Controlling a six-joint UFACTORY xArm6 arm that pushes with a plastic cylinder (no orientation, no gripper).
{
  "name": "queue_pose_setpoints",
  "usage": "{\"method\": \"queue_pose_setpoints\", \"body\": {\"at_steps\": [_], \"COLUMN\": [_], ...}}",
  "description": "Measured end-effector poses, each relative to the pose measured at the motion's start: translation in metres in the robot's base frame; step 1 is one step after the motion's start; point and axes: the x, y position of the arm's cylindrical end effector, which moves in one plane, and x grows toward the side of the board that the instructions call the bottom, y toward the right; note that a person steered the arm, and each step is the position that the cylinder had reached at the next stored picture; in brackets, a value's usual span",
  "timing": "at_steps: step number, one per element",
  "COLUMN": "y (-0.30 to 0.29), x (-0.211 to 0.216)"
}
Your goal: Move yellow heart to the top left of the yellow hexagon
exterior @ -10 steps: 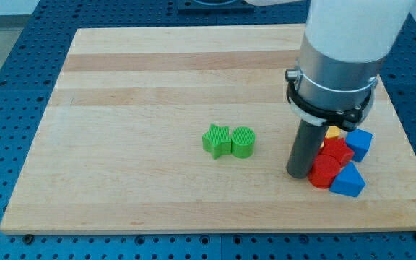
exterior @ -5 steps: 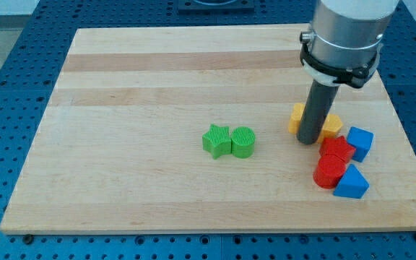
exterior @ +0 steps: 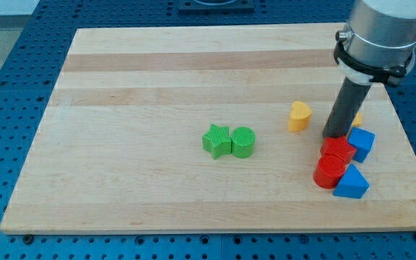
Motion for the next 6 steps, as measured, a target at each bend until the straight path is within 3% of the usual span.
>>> {"method": "queue_pose_setpoints", "body": {"at_steps": [2,4,6], "y": [0.001,-0.021,-0.087], "x": [-0.031,-0.001,0.006]}}
